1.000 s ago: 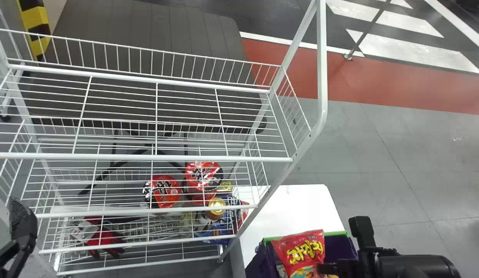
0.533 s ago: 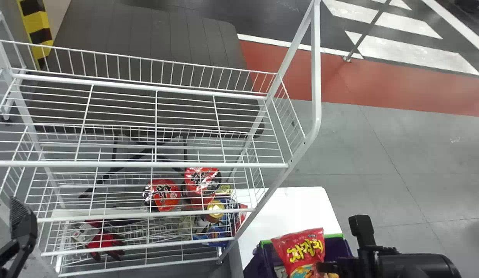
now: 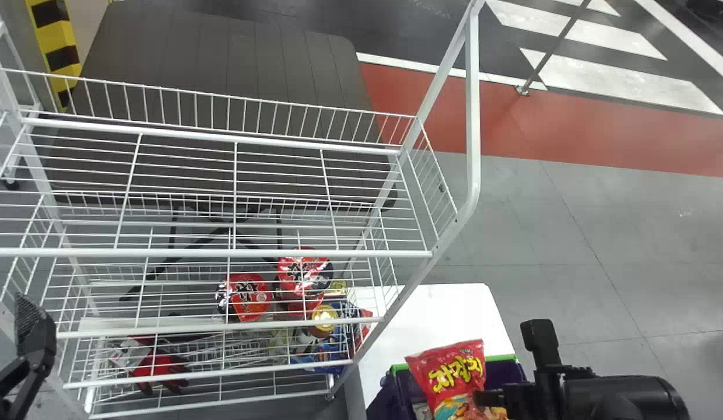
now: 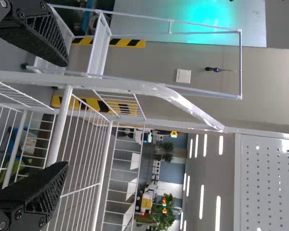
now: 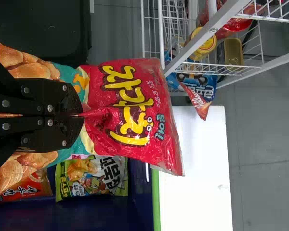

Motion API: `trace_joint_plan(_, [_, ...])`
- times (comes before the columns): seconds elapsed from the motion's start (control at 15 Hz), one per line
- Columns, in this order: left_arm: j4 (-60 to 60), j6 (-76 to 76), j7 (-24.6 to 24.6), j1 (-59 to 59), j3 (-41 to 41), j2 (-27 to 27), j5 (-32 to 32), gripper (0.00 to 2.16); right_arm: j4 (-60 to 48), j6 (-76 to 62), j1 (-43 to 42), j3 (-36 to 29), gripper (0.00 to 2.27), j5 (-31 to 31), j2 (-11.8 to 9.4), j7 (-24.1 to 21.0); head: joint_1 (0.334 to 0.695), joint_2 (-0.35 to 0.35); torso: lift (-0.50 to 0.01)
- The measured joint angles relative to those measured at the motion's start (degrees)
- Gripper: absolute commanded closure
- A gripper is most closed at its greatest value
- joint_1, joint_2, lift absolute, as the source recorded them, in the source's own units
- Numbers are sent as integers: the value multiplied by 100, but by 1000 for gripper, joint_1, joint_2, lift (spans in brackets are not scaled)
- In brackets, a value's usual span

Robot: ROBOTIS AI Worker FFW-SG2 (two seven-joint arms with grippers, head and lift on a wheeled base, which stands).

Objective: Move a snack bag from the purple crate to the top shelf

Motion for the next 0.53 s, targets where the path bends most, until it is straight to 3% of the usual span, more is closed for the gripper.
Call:
trace_joint_plan(0.13, [11, 1, 0, -5, 11, -17, 2, 80, -217, 10, 97, 75, 1747, -10, 59, 212, 695, -350, 0])
trace_joint_plan(0.33, [22, 80, 8, -6, 23, -46, 5, 80, -1377, 545, 667, 113, 1744, -9, 300, 753, 695, -343, 0])
trace_joint_plan(0.53, [31, 95, 9, -6, 35, -66, -5, 80, -2546, 2118, 989, 93, 1747, -53, 495, 1276, 695, -256, 0])
